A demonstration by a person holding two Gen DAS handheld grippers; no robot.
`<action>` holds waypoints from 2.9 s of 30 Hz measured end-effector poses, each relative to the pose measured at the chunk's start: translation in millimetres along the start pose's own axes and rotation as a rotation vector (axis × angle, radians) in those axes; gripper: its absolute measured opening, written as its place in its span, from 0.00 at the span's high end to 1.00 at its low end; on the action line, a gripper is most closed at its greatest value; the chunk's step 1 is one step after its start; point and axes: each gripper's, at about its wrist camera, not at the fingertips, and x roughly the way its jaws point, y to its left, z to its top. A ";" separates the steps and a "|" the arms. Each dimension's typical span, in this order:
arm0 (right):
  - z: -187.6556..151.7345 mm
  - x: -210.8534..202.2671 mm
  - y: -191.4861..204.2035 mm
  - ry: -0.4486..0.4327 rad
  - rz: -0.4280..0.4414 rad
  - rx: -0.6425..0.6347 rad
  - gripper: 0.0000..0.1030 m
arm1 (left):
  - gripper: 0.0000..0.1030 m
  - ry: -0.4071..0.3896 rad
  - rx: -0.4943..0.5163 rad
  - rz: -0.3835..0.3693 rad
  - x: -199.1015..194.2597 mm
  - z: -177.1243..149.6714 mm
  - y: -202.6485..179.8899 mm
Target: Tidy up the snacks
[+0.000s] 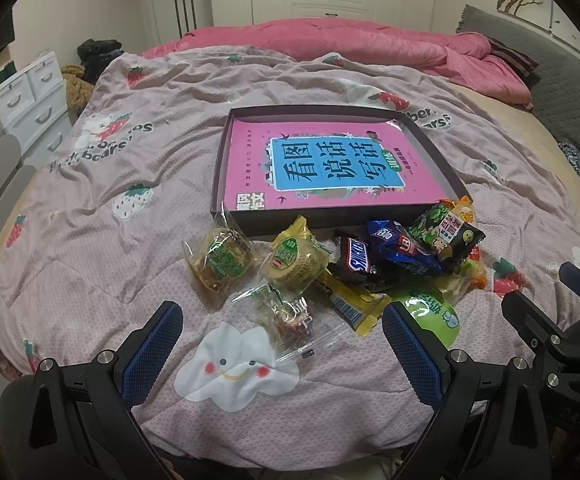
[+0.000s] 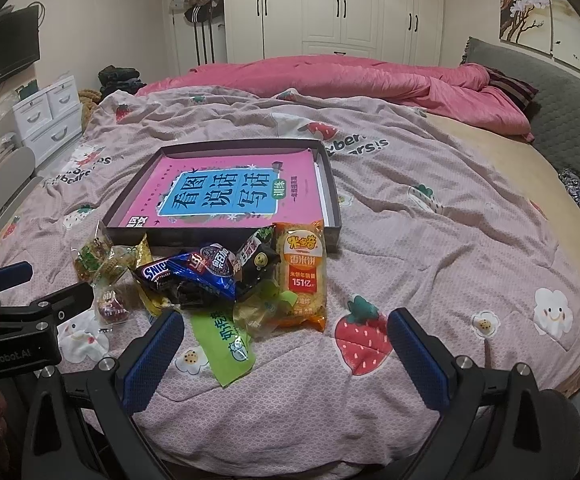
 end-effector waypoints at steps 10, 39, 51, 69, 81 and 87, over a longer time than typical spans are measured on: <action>1.0 3.1 -0.4 0.007 0.006 0.003 0.01 | 0.03 0.012 -0.010 -0.001 4.5 -0.1 2.3; 6.4 19.1 2.4 0.042 0.024 0.004 0.01 | 0.03 0.056 -0.055 0.000 21.8 4.1 18.4; 9.2 26.5 7.9 0.052 0.038 -0.020 0.01 | 0.03 0.071 -0.090 0.013 30.7 6.1 34.1; 29.2 62.4 13.8 0.069 0.085 -0.073 0.23 | 0.03 0.121 -0.151 0.002 63.6 15.4 83.7; 37.1 82.4 6.3 0.097 0.168 -0.035 0.65 | 0.08 0.138 -0.146 -0.090 95.8 31.8 88.5; 39.8 92.4 9.4 0.103 0.182 -0.042 0.75 | 0.32 0.142 -0.097 -0.118 104.0 33.2 76.3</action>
